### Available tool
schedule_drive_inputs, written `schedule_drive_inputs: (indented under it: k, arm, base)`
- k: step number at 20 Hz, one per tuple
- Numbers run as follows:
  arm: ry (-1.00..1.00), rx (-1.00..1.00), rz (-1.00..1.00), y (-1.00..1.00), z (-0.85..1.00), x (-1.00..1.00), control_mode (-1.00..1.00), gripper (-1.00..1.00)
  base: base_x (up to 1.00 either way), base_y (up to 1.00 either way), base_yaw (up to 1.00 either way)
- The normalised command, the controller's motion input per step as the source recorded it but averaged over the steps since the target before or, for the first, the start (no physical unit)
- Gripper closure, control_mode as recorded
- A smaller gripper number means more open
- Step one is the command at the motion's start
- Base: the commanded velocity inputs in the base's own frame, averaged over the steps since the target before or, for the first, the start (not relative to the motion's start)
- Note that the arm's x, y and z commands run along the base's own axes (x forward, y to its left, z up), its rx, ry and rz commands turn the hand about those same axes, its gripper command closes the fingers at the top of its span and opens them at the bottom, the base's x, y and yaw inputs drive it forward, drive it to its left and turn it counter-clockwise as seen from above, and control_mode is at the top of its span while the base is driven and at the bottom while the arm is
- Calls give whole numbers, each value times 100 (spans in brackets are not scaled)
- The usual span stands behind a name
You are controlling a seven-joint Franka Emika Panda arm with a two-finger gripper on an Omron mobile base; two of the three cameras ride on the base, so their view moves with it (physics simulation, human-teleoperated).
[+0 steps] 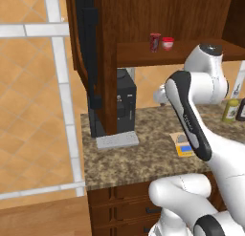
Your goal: Pick the yogurt and place it on the digital scale for weighing, and close the cabinet.
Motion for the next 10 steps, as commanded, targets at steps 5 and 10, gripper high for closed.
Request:
schedule_drive_inputs:
  k: [5, 10]
  arm:
    - [-35, 0, 0, 0, 66, -38, -100, -100]
    - [-33, 0, 0, -2, 73, -43, -100, -100]
  base:
    - [0, 0, 0]
    - [0, 0, 0]
